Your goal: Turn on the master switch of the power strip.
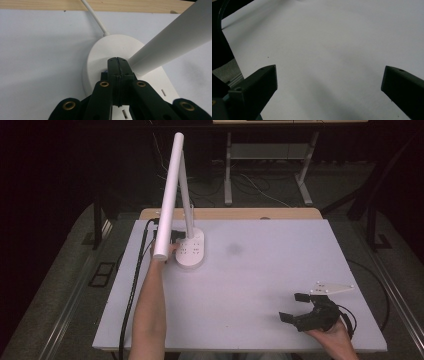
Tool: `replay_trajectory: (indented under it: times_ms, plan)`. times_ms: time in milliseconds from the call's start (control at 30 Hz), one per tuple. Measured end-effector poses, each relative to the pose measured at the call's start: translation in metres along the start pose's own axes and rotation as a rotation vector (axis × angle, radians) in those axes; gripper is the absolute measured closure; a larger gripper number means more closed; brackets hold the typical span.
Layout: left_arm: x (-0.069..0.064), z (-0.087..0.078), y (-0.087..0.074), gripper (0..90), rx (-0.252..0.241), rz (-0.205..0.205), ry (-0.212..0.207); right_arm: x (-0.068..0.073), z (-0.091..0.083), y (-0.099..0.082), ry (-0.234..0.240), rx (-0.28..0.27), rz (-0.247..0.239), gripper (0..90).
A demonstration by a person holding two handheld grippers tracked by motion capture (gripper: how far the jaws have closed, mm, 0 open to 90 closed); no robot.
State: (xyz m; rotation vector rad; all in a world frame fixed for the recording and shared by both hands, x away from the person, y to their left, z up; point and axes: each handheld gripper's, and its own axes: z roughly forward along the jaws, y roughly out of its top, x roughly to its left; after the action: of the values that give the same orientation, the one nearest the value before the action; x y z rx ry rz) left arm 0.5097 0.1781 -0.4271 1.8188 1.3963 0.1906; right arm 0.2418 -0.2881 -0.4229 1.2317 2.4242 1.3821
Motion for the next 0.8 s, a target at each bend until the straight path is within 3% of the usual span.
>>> replay_trajectory:
  times_ms: [167, 267, 333, 400, 567, 700, 800]
  plan:
    - [-0.001, -0.003, 0.001, 90.0, -0.011, 0.006, 0.012, 0.001, -0.001, 0.000, -0.001, -0.005, -0.005, 0.0]
    - [-0.003, -0.005, -0.001, 89.8, -0.018, 0.042, 0.043, 0.000, -0.001, 0.000, -0.003, -0.008, -0.006, 0.0]
    - [-0.001, -0.007, -0.004, 89.8, -0.040, 0.024, 0.052, 0.001, -0.002, 0.001, -0.005, -0.011, -0.005, 0.0]
    - [0.000, -0.010, -0.005, 89.8, -0.059, -0.003, 0.037, 0.001, -0.001, 0.001, -0.005, -0.014, -0.006, 0.0]
    - [0.001, -0.022, -0.004, 89.8, -0.109, 0.010, 0.020, 0.003, -0.001, 0.001, -0.004, -0.007, -0.007, 0.0]
    - [0.001, -0.038, -0.003, 89.7, -0.138, -0.014, 0.014, 0.003, 0.001, 0.001, -0.005, -0.006, -0.015, 0.0]
    - [0.000, -0.047, -0.003, 89.6, -0.143, 0.007, 0.018, 0.004, 0.001, 0.001, 0.000, 0.000, -0.010, 0.0]
